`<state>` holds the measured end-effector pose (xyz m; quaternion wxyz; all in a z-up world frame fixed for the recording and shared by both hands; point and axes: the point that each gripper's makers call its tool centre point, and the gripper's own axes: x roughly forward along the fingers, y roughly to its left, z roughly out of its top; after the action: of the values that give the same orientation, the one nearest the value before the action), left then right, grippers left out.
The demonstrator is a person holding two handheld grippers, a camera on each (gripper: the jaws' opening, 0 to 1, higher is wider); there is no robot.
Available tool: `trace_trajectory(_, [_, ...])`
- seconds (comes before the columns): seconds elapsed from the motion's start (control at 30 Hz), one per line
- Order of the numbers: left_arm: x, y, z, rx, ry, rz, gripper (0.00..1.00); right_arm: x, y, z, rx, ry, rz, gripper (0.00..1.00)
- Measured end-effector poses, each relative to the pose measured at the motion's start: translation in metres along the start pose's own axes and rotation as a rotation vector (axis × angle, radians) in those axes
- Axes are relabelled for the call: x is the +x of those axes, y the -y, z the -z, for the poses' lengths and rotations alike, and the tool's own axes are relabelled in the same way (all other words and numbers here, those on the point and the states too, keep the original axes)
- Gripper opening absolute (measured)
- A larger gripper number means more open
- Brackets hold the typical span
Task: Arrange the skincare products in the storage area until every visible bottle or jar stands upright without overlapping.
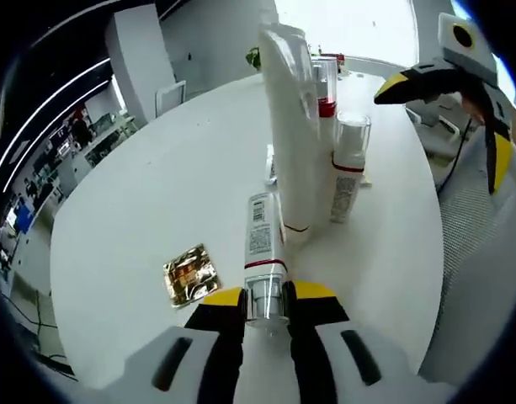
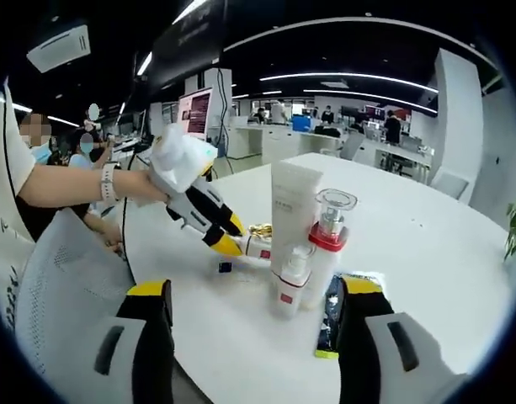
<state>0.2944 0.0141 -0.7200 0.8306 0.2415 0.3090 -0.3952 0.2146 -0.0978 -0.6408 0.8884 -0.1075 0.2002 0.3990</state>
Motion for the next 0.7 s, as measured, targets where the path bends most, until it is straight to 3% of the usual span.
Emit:
trace_trajectory(0.37, [-0.036, 0.004, 0.004, -0.066, 0.021, -0.034, 0.19, -0.007, -0.019, -0.035, -0.080, 0.085, -0.007, 0.76])
trace_trajectory(0.6, [-0.058, 0.016, 0.009, -0.096, 0.010, -0.031, 0.19, 0.008, -0.056, -0.047, -0.126, 0.101, -0.105, 0.70])
trace_trajectory(0.7, [-0.067, 0.020, 0.013, -0.087, -0.006, -0.038, 0.19, 0.019, -0.071, -0.048, -0.189, 0.086, -0.154, 0.66])
